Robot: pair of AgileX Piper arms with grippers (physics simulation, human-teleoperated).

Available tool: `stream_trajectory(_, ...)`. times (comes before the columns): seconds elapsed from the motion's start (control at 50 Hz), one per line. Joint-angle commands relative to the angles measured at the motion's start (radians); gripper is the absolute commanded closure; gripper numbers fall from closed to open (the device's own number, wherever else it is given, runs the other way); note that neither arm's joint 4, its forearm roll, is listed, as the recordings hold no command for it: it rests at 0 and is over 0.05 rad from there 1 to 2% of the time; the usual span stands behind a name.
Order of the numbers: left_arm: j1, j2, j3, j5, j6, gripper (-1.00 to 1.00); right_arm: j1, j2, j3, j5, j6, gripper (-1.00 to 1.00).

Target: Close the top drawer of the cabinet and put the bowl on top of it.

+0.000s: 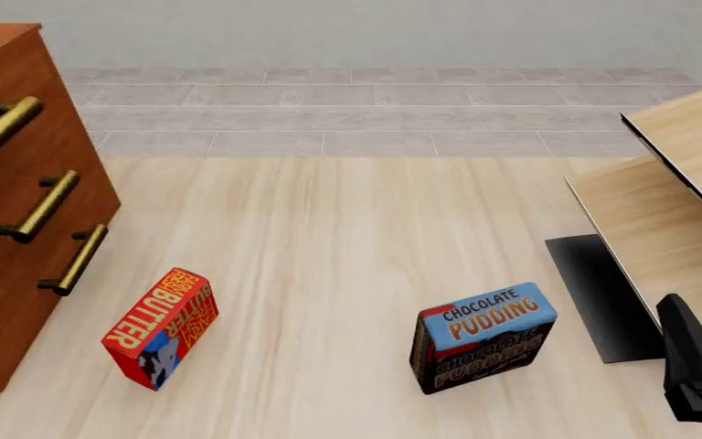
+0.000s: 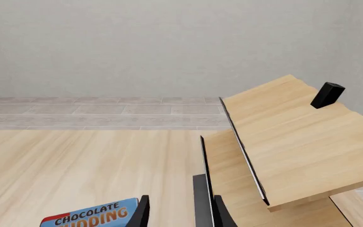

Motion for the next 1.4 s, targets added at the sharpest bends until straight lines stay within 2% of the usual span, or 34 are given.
stream_trajectory(0.02,0.046,0.035,-0.016,-0.022,0.008,1.0,-0.001,-0.004,0.0,0.003,0.0,-1.0)
stream_trajectory(0.38,0.132,0.103,-0.047,-0.056,0.026,1.0,-0.001,-0.004,0.0,0.004,0.0,-1.0)
stream_trajectory(0.42,0.155,0.105,-0.045,-0.074,0.051,1.0,-0.001,-0.004,0.0,0.004,0.0,-1.0)
stream_trajectory(0.48,0.157,0.122,-0.054,-0.069,0.034,1.0,-0.001,-0.004,0.0,0.004,0.001,-1.0)
stream_trajectory(0.94,0.204,0.183,-0.095,-0.078,0.034,1.0,-0.001,-0.004,0.0,0.003,0.0,-1.0)
stream_trajectory(1.4,0.252,0.257,-0.108,-0.133,0.021,1.0,-0.001,-0.004,0.0,0.003,0.001,-1.0)
